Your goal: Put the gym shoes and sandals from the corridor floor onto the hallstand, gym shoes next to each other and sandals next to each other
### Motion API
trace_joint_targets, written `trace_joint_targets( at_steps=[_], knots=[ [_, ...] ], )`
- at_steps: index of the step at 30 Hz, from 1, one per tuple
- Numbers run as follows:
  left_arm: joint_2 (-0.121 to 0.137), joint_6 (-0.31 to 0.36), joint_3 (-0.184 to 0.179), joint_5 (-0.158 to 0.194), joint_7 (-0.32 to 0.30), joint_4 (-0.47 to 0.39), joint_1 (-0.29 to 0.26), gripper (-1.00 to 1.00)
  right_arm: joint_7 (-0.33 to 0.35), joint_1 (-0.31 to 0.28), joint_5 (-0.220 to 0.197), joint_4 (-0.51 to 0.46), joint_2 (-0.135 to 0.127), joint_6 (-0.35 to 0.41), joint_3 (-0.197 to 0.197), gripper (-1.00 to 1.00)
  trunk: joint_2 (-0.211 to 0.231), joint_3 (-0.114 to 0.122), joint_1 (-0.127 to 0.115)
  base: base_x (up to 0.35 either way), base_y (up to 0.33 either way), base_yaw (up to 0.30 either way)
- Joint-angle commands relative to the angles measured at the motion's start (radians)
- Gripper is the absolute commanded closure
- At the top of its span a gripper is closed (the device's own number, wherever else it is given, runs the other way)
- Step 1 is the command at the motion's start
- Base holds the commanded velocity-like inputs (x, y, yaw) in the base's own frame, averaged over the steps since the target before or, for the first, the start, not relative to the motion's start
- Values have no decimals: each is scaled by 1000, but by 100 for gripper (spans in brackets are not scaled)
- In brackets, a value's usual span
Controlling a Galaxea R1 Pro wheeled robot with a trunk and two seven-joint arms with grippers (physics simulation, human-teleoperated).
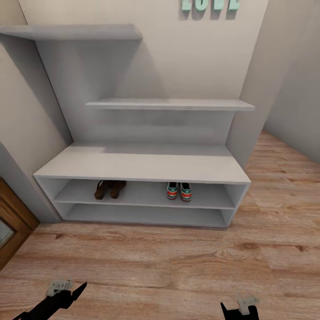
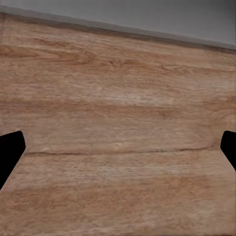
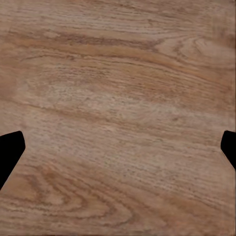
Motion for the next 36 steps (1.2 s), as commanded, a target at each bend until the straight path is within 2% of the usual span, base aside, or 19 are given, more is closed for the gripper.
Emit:
trace_joint_targets(
  at_steps=[1,8,10,13,18,25,30,33,34,36],
  knots=[
    [-1,-15,8,-10,7,12,0,-100,-8,1,-7,6,1,-11,5,-100,7,3,-4,0,0,0],
    [-3,-71,9,-11,100,88,7,-100,-48,10,-10,37,29,-71,5,-100,56,24,-31,0,0,0],
    [-3,-92,9,-10,128,107,25,-100,-54,12,-10,44,55,-84,5,-100,70,31,-39,0,0,0],
    [-4,-98,9,-9,135,112,39,-100,-55,12,-9,45,66,-87,6,-100,91,40,-50,0,0,0],
    [-6,-104,10,-8,147,123,51,-100,-56,12,-10,45,72,-89,5,-100,126,56,-69,0,0,0],
    [-7,-123,10,11,182,132,52,-100,-58,12,-12,45,69,-89,3,-100,175,78,-96,0,0,0],
    [-7,-131,9,17,253,134,52,-100,-108,12,-31,43,64,-90,0,-100,210,93,-115,0,0,0],
    [-14,-133,9,20,311,136,52,-100,-173,12,-59,44,65,-89,0,-100,231,103,-127,0,0,0],
    [-17,-134,9,20,324,136,52,-100,-189,12,-65,44,66,-89,1,-100,238,106,-131,0,0,0],
    [-41,-138,9,16,366,137,52,-100,-245,12,-82,44,69,-88,1,-100,252,112,-138,0,0,0]
  ],
)
